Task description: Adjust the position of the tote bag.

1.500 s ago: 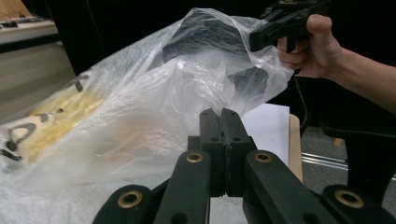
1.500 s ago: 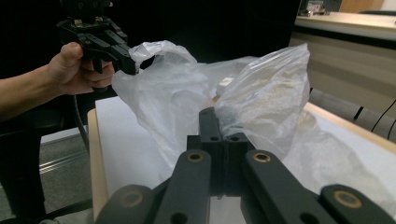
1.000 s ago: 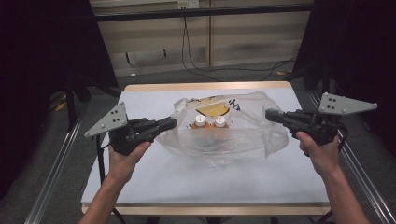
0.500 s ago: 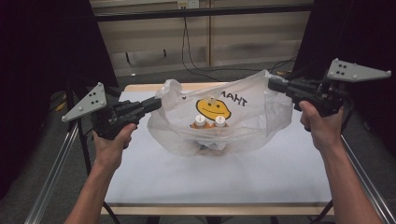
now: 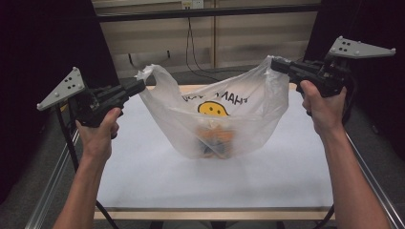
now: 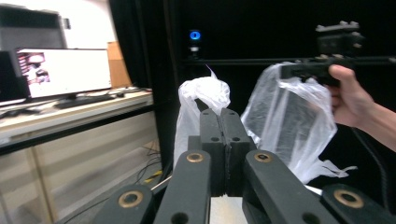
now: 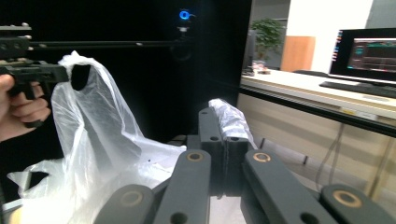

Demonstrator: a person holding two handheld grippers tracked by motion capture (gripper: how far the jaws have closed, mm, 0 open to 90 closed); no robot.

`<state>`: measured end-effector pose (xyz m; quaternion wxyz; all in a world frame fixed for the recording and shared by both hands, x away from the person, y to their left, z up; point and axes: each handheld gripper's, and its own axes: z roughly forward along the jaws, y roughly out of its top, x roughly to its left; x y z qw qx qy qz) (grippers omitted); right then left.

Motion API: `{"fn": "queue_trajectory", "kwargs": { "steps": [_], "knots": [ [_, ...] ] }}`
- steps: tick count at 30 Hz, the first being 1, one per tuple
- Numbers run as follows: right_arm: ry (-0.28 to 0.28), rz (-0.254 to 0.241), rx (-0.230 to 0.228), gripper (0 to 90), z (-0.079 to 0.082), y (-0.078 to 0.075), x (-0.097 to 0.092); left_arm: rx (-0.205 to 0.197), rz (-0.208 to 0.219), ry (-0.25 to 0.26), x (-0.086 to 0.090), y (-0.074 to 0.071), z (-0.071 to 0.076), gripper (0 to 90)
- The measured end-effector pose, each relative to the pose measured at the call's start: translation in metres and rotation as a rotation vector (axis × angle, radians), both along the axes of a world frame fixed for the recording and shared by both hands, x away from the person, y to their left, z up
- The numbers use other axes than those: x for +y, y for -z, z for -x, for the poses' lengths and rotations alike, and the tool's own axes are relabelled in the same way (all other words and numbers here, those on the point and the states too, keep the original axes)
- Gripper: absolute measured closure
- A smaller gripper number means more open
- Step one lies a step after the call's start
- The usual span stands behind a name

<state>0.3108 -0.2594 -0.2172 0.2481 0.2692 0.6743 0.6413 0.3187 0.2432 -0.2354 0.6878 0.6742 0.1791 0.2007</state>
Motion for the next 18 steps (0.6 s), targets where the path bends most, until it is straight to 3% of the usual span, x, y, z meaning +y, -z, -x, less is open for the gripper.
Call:
{"fn": "queue_trajectory", "kwargs": {
  "steps": [7, 8, 12, 18],
  "knots": [
    [0.057, -0.030, 0.021, 90.0, -0.004, 0.012, -0.018, 0.052, 0.036, -0.047, 0.014, 0.017, -0.010, 90.0],
    [0.063, -0.037, 0.038, 90.0, -0.004, 0.021, -0.023, 0.054, -0.011, -0.037, 0.013, 0.025, -0.010, 90.0],
    [0.060, -0.031, 0.052, 90.0, -0.003, 0.029, -0.023, 0.061, -0.051, -0.035, 0.008, 0.035, -0.010, 90.0],
    [0.042, 0.015, 0.066, 90.0, -0.001, 0.042, -0.015, 0.093, -0.063, -0.032, 0.005, 0.052, -0.011, 90.0]
  ]
}}
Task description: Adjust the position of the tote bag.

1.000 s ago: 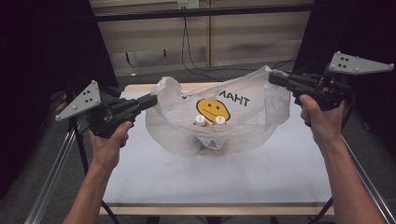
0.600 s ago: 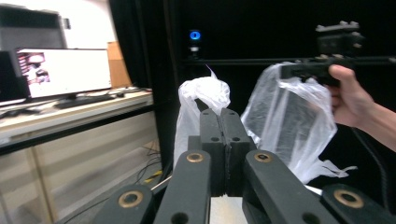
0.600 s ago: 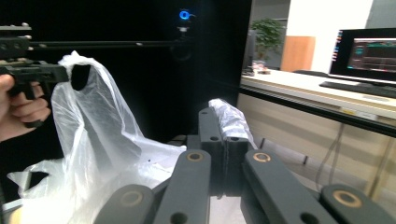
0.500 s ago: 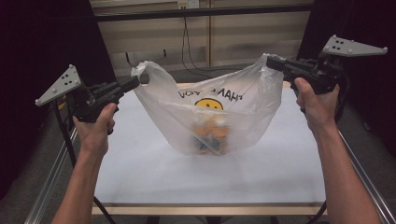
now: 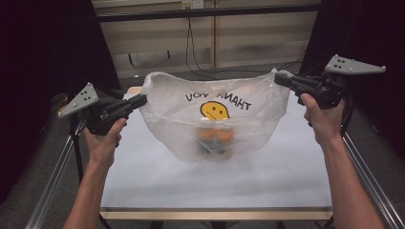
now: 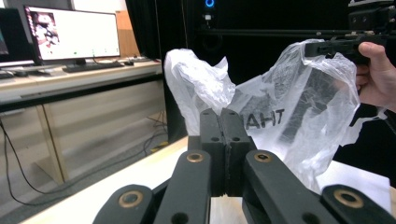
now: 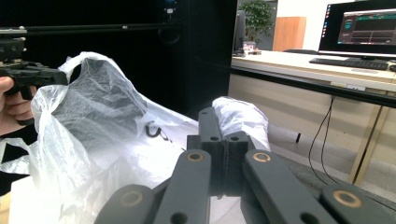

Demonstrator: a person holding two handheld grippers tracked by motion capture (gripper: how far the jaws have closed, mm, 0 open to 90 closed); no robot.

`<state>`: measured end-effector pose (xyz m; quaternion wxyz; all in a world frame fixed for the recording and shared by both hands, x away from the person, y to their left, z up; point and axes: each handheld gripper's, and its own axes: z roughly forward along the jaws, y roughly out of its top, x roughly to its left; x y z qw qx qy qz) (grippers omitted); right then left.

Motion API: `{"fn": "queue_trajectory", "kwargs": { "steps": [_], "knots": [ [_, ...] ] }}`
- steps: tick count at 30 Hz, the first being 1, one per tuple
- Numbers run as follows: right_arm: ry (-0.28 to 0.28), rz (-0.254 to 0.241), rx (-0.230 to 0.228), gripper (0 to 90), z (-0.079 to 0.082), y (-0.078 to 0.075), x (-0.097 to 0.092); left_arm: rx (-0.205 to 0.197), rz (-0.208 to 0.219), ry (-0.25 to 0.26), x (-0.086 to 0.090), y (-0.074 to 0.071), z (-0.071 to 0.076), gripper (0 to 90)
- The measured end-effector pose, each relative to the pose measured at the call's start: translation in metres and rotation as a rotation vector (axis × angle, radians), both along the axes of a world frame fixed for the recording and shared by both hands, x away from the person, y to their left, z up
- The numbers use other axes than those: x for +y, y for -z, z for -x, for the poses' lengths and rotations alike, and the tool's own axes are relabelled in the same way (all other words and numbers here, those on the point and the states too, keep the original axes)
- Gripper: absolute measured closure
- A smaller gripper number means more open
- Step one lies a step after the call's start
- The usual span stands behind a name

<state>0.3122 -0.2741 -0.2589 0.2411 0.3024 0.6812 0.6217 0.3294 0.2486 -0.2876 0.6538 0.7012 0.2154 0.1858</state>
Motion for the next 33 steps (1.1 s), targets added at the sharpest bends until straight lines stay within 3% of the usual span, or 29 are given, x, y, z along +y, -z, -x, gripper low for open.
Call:
{"fn": "queue_trajectory", "kwargs": {
  "steps": [5, 6, 13, 16, 18, 25, 29, 32, 33],
  "knots": [
    [-0.014, 0.010, 0.020, 90.0, 0.002, 0.014, 0.002, 0.012, -0.011, 0.010, 0.001, 0.011, 0.005, 90.0],
    [-0.015, 0.011, 0.029, 90.0, 0.002, 0.018, 0.003, 0.016, 0.002, 0.006, 0.001, 0.013, 0.005, 90.0],
    [-0.012, 0.014, 0.048, 90.0, -0.001, 0.028, 0.004, 0.048, -0.060, 0.006, 0.002, 0.034, 0.002, 90.0],
    [-0.020, 0.001, 0.061, 90.0, -0.001, 0.041, 0.004, 0.057, -0.103, -0.012, 0.001, 0.040, 0.000, 90.0],
    [-0.015, 0.004, 0.076, 90.0, -0.001, 0.049, 0.003, 0.083, -0.087, -0.016, 0.005, 0.045, -0.003, 90.0],
    [-0.004, -0.022, 0.107, 90.0, 0.000, 0.066, -0.005, 0.105, -0.098, -0.002, 0.007, 0.055, -0.005, 90.0],
    [0.001, -0.022, 0.128, 90.0, 0.000, 0.078, -0.009, 0.135, -0.131, -0.001, 0.004, 0.065, -0.008, 90.0],
    [0.006, -0.020, 0.152, 90.0, -0.001, 0.088, -0.009, 0.146, -0.131, 0.002, 0.003, 0.069, -0.009, 90.0],
    [0.006, -0.020, 0.152, 90.0, -0.001, 0.088, -0.009, 0.151, -0.154, -0.015, 0.002, 0.071, -0.010, 90.0]
  ]
}}
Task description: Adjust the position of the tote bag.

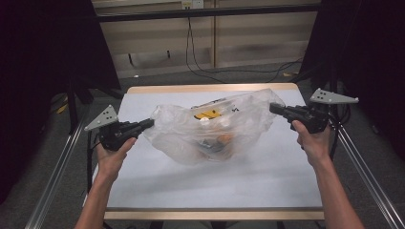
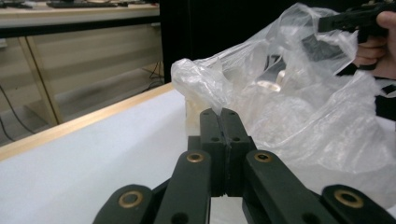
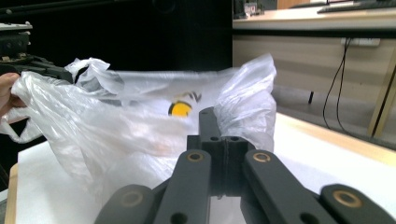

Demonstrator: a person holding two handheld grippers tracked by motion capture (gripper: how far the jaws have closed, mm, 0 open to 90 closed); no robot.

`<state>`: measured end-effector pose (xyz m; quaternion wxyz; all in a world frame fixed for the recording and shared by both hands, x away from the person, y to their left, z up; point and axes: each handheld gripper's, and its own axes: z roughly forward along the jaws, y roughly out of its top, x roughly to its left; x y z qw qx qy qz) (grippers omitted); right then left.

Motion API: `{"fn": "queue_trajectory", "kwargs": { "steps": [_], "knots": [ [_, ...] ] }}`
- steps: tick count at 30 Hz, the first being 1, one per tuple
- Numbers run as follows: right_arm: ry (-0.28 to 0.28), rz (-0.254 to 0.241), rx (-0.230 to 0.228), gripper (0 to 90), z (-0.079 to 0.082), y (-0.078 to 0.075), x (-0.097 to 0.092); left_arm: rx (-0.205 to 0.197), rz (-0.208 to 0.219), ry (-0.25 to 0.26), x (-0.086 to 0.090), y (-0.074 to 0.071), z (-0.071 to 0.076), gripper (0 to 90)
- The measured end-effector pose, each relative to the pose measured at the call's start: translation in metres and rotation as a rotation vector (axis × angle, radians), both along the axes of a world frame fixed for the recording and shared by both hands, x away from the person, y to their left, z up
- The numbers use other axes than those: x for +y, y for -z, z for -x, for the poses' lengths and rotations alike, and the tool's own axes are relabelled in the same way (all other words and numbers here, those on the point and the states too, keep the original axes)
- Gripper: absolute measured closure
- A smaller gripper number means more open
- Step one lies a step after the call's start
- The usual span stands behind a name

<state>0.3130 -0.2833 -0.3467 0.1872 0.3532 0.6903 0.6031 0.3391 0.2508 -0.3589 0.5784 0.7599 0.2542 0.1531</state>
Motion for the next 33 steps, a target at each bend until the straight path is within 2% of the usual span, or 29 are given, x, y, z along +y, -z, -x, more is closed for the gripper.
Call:
{"fn": "queue_trajectory", "kwargs": {
  "steps": [1, 2, 7, 11, 14, 15, 21, 25, 30, 33],
  "knots": [
    [-0.002, -0.001, 0.008, 90.0, 0.000, 0.005, 0.000, 0.011, 0.001, 0.005, -0.002, 0.004, -0.001, 90.0],
    [-0.007, 0.001, 0.010, 90.0, 0.000, 0.006, 0.001, 0.025, -0.019, 0.014, -0.003, 0.010, -0.003, 90.0],
    [0.001, 0.040, 0.031, 90.0, 0.004, 0.008, 0.002, 0.046, -0.056, 0.005, -0.003, 0.018, -0.002, 90.0],
    [0.024, 0.036, 0.065, 90.0, 0.003, 0.016, -0.002, 0.058, -0.070, -0.003, -0.001, 0.026, -0.004, 90.0],
    [0.020, 0.039, 0.070, 90.0, 0.001, 0.020, -0.002, 0.066, -0.077, 0.001, -0.002, 0.029, -0.005, 90.0],
    [0.018, 0.042, 0.083, 90.0, 0.000, 0.023, 0.000, 0.072, -0.093, 0.003, -0.005, 0.032, -0.005, 90.0],
    [0.031, 0.093, 0.123, 90.0, 0.000, 0.036, 0.000, 0.082, -0.140, 0.014, -0.011, 0.042, -0.008, 90.0],
    [0.046, 0.092, 0.156, 90.0, -0.004, 0.046, -0.006, 0.098, -0.145, 0.011, -0.010, 0.046, -0.010, 90.0],
    [0.058, 0.116, 0.187, 90.0, -0.009, 0.056, -0.008, 0.108, -0.162, 0.006, -0.010, 0.051, -0.013, 90.0],
    [0.064, 0.126, 0.207, 90.0, -0.012, 0.063, -0.008, 0.114, -0.189, 0.001, -0.010, 0.055, -0.014, 90.0]
  ]
}}
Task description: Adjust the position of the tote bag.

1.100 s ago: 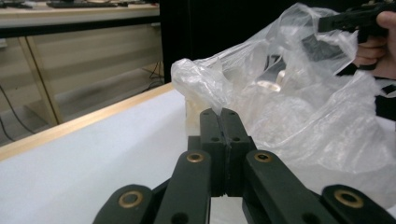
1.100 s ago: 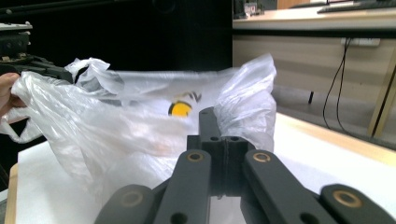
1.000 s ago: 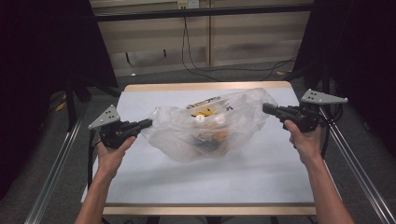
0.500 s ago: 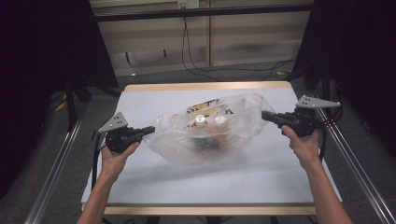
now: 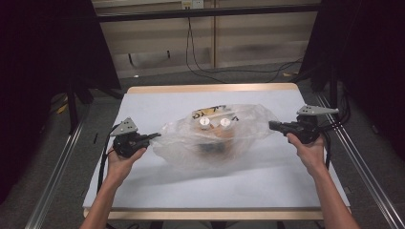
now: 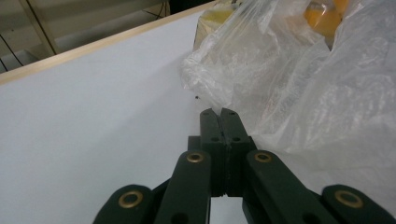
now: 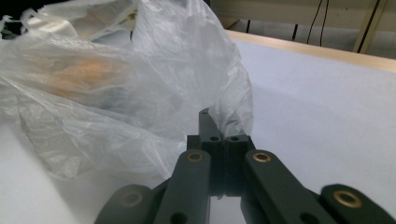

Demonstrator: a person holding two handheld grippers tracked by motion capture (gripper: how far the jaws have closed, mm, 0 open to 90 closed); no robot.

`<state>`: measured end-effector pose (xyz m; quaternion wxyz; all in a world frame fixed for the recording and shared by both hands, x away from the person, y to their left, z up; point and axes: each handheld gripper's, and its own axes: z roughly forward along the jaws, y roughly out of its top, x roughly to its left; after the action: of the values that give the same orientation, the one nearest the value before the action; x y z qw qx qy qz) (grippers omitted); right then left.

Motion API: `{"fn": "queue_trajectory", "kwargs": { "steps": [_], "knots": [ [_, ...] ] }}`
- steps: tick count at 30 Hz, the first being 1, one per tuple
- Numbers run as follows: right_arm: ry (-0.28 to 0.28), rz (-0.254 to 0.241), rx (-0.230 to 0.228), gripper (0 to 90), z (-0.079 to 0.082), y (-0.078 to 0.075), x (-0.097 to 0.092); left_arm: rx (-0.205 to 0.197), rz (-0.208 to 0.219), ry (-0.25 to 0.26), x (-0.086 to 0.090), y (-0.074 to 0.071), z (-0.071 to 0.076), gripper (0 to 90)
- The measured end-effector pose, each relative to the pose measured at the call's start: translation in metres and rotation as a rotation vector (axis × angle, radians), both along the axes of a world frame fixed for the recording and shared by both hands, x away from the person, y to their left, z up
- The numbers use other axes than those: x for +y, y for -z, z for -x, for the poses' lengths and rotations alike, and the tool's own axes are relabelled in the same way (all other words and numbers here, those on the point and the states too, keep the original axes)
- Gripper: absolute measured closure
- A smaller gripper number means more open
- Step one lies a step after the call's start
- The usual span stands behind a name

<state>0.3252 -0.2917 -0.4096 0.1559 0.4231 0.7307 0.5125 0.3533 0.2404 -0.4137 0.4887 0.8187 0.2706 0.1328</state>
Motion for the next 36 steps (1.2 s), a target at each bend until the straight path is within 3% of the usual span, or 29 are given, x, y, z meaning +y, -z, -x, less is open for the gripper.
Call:
{"fn": "queue_trajectory", "kwargs": {
  "steps": [6, 11, 13, 17, 20, 23, 27, 28, 32, 36],
  "knots": [
    [0.001, 0.051, 0.042, 90.0, -0.004, 0.013, 0.000, 0.022, -0.056, -0.013, 0.001, 0.011, -0.003, 90.0],
    [0.000, 0.079, 0.068, 90.0, -0.006, 0.020, 0.000, 0.033, -0.069, -0.011, 0.002, 0.015, -0.004, 90.0],
    [0.003, 0.116, 0.080, 90.0, -0.007, 0.025, -0.001, 0.033, -0.094, -0.017, 0.002, 0.019, -0.005, 90.0],
    [0.013, 0.125, 0.098, 90.0, -0.008, 0.031, -0.005, 0.048, -0.151, -0.033, 0.003, 0.028, -0.009, 90.0],
    [0.017, 0.127, 0.105, 90.0, -0.008, 0.032, -0.007, 0.051, -0.143, -0.035, 0.004, 0.030, -0.010, 90.0],
    [0.017, 0.137, 0.110, 90.0, -0.009, 0.033, -0.007, 0.052, -0.167, -0.048, 0.007, 0.031, -0.011, 90.0],
    [0.017, 0.150, 0.127, 90.0, -0.012, 0.040, -0.006, 0.082, -0.225, -0.065, 0.008, 0.040, -0.015, 90.0],
    [0.012, 0.158, 0.134, 90.0, -0.013, 0.043, -0.006, 0.098, -0.219, -0.071, 0.008, 0.043, -0.016, 90.0],
    [0.010, 0.196, 0.152, 90.0, -0.016, 0.049, -0.003, 0.103, -0.224, -0.065, 0.009, 0.047, -0.018, 90.0],
    [0.001, 0.229, 0.176, 90.0, -0.017, 0.054, -0.002, 0.132, -0.261, -0.060, 0.008, 0.056, -0.020, 90.0]
  ]
}}
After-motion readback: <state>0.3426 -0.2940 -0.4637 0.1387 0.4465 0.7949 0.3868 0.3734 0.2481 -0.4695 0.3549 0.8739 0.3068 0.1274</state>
